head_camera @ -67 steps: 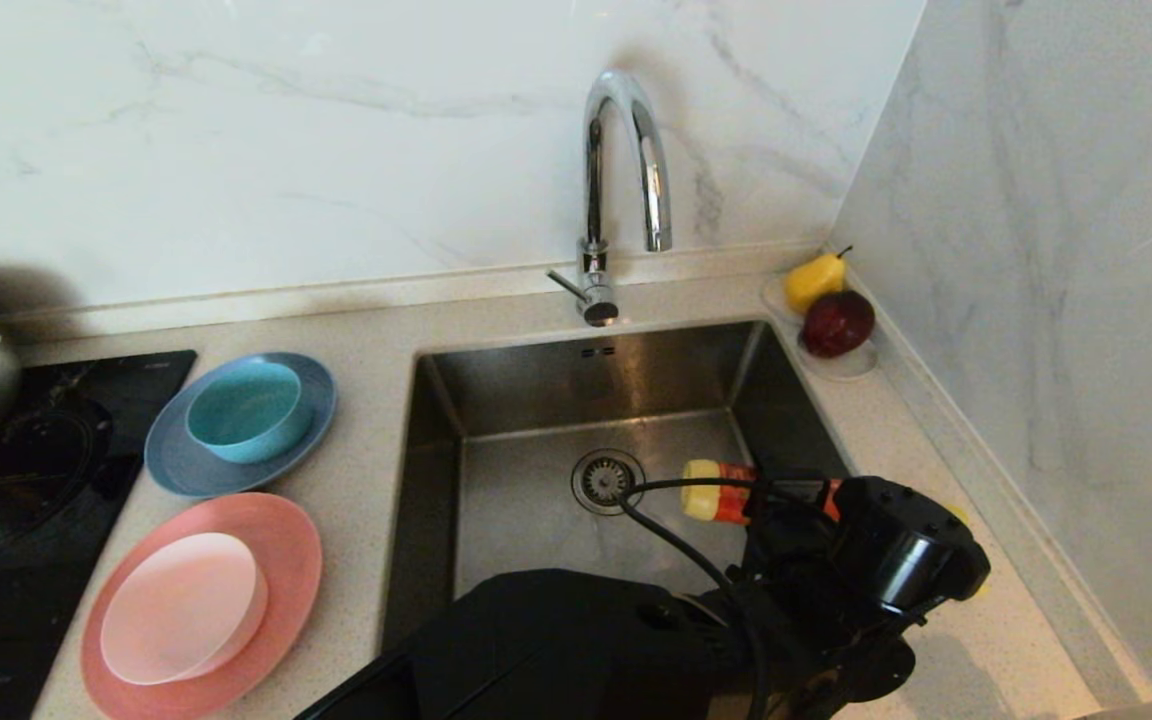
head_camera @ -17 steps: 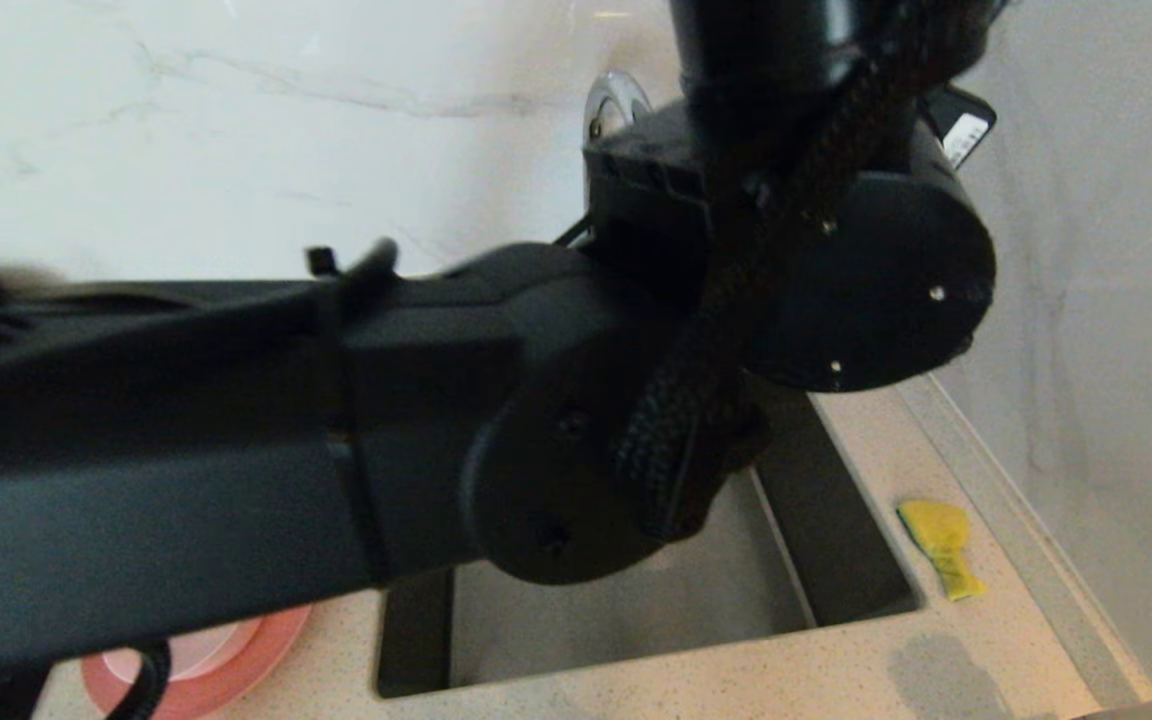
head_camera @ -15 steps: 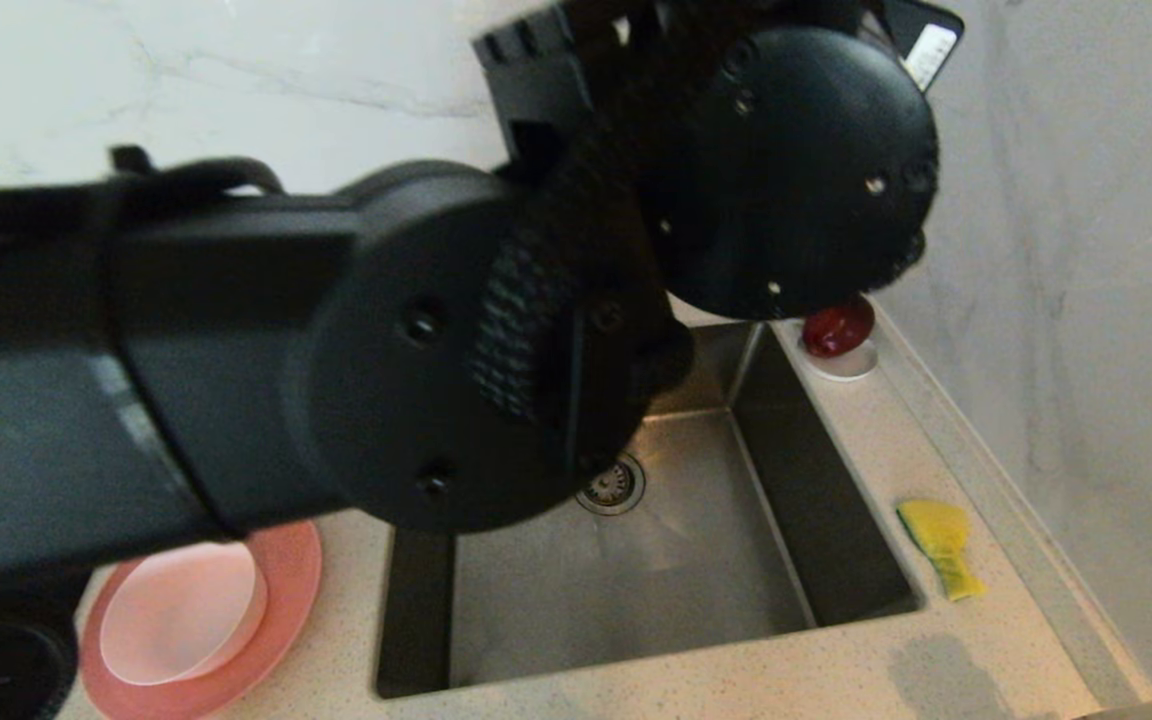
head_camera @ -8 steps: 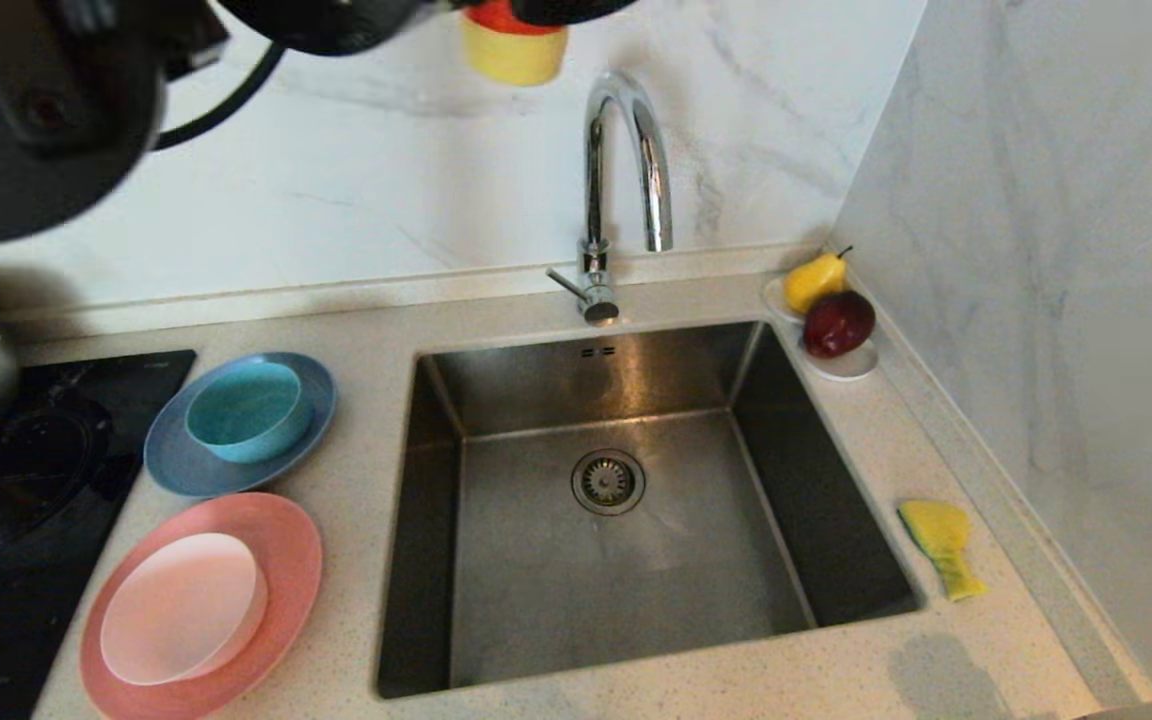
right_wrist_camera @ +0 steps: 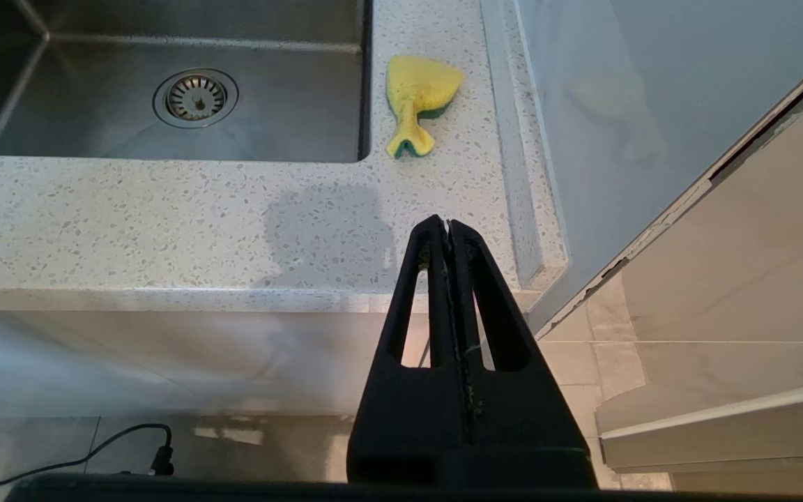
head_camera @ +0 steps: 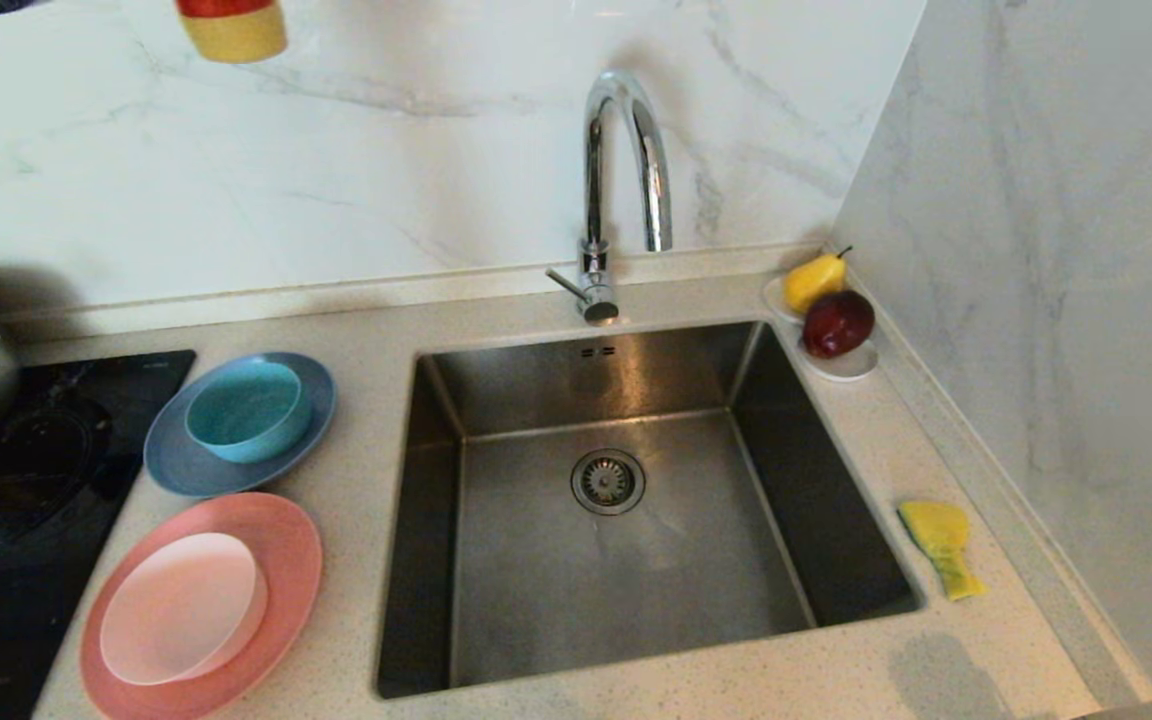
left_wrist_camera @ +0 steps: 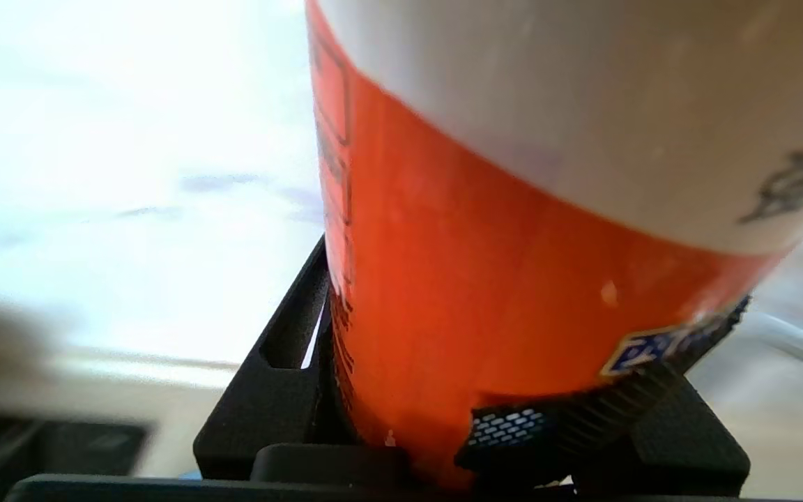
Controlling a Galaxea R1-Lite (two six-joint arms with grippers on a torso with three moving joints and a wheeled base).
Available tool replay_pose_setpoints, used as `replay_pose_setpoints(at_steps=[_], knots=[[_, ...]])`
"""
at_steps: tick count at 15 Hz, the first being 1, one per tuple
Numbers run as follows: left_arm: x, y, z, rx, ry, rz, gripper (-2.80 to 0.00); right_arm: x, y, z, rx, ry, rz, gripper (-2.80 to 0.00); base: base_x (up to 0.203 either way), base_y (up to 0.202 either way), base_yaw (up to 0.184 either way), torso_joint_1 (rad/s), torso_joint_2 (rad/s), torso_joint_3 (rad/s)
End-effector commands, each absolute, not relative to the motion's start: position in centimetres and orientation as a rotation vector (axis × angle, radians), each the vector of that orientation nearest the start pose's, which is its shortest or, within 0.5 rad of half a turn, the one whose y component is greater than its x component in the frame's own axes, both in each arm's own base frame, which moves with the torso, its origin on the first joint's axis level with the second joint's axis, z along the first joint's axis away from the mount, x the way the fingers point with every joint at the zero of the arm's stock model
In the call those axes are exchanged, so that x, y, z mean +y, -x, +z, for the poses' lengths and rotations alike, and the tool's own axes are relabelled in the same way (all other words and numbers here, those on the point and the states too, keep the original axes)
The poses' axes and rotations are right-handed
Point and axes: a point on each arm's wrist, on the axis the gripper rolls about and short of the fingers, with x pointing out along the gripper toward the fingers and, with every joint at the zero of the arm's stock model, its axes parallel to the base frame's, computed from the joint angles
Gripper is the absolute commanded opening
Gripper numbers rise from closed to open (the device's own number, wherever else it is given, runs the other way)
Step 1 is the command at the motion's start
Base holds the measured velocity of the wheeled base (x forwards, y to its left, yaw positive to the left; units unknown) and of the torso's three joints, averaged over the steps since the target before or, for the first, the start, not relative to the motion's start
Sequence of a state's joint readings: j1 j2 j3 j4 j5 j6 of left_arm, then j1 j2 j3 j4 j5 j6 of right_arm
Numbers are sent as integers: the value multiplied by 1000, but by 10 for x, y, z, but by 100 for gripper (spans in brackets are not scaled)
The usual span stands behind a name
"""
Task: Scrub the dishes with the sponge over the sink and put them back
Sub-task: Place the dish soap on the table
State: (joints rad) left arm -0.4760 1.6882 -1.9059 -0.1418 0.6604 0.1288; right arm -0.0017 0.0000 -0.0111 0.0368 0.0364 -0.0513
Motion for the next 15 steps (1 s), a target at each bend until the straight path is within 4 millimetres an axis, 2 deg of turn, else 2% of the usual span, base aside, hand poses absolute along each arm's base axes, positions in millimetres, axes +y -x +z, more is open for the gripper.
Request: replay_pose_setpoints(at_steps=[1, 4, 6, 10, 15], knots=[[-86, -276, 427, -247, 68, 323, -280, 1, 24, 75, 26, 52, 36, -280, 0, 0, 0, 0, 0, 0], [-68, -312, 376, -101, 62, 399, -280, 1, 24, 75, 24, 52, 36, -280, 0, 0, 0, 0, 0, 0], [-67, -337, 351, -57, 103, 432, -280, 1, 24, 75, 25, 52, 36, -280, 0, 0, 0, 0, 0, 0], [-74, -382, 304, -17, 135, 515, -280, 1, 24, 75, 25, 52, 36, -280, 0, 0, 0, 0, 0, 0], [-86, -420, 255, -56, 148, 612, -280, 1, 24, 75, 24, 52, 36, -280, 0, 0, 0, 0, 0, 0]])
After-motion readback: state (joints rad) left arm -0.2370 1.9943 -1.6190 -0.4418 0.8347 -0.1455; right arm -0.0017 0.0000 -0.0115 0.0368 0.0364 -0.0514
